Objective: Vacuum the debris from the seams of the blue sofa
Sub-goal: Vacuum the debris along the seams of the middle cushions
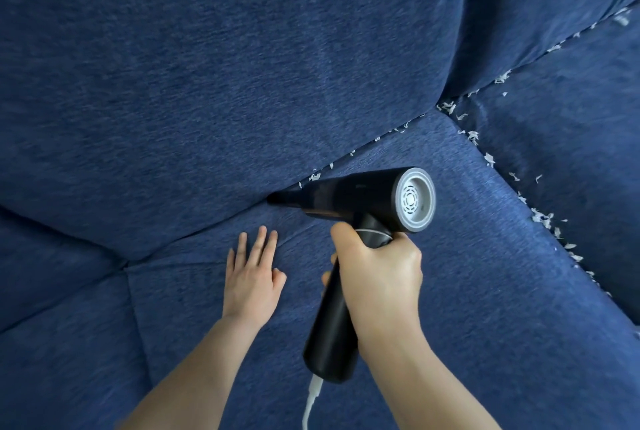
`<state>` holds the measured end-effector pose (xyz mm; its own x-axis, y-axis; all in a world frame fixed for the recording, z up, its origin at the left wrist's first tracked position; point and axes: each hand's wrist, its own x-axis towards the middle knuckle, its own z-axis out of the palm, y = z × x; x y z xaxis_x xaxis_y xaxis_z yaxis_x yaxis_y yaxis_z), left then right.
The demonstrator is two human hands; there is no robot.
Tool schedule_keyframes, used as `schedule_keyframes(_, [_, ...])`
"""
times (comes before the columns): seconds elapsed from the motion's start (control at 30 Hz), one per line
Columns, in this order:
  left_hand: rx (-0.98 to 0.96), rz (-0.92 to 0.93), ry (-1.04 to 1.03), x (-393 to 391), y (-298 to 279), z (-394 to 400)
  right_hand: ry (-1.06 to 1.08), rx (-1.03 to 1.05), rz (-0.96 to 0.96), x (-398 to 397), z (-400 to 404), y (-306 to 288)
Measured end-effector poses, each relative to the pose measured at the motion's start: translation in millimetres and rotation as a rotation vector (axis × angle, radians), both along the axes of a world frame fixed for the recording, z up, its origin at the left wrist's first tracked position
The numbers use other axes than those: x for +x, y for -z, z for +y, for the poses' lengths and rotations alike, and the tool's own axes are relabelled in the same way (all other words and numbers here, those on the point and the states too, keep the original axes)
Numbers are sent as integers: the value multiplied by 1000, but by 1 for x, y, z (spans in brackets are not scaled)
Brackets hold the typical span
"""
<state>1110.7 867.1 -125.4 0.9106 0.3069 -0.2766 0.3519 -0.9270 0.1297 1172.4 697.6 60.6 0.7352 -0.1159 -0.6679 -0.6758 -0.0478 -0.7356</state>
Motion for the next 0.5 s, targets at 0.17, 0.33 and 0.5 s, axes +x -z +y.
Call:
schedule_keyframes(0.17, [-10,19,15,-1,0,3,90,61,65,1,16,4])
schedule_keyframes(0.33, [2,15,-15,5,-8,-1,14,14,43,-6,-6,-4])
schedule_keyframes(0.5, [-53,-48,-129,29,-11,-13,-9,-92,-41,-1,-42,-9])
